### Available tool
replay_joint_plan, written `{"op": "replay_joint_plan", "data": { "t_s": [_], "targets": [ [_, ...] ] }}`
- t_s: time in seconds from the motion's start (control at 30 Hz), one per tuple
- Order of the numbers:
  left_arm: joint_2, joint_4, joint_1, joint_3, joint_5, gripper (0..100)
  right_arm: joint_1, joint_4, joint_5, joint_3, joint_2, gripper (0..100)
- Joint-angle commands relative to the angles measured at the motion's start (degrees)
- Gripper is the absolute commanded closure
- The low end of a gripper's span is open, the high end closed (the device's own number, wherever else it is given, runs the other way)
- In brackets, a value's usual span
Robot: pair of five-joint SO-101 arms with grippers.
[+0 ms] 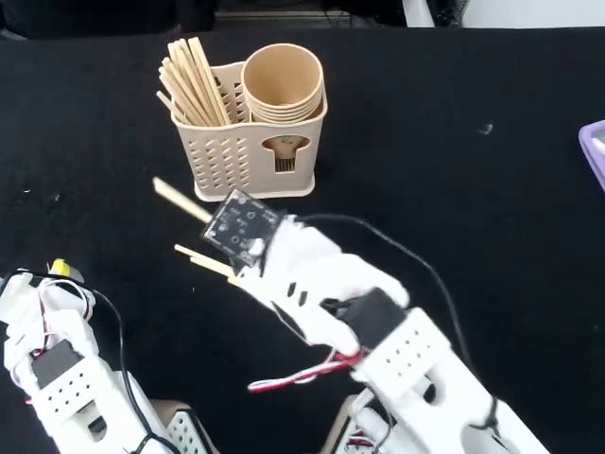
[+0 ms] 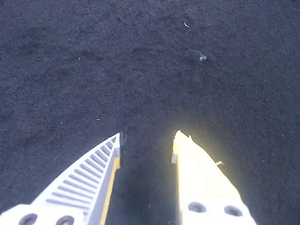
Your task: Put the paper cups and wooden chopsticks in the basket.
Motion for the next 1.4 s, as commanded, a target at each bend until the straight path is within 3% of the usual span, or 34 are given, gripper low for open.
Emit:
{"op": "replay_joint_plan", "data": {
  "t_s": [0.0, 0.4, 0.53, 0.8, 1.03, 1.37],
  "targets": [
    [-0.8, -1.2, 0.8, -3.1, -0.1, 81, -0.9, -3.5, -0.7, -6.6, -2.2, 98.7],
    [-0.8, -1.1, 0.9, -3.1, -0.1, 81, -0.7, -43.9, -0.7, -8.0, 6.7, 98.7],
    [-0.8, -1.1, 0.9, -3.1, -0.1, 81, -0.5, -53.1, -0.7, -10.5, 11.6, 98.7],
    [-0.8, -1.0, 0.9, -3.1, -0.1, 81, 1.6, -56.9, -1.2, -23.8, 26.2, 98.7],
    [-0.8, -0.8, 0.9, -3.1, -0.1, 81, 7.4, -57.2, -12.4, -31.7, 38.3, 98.7],
    [-0.8, -0.8, 2.7, -3.0, -0.2, 81, 9.5, -57.2, -12.4, -38.1, 50.3, 98.6]
  ]
}}
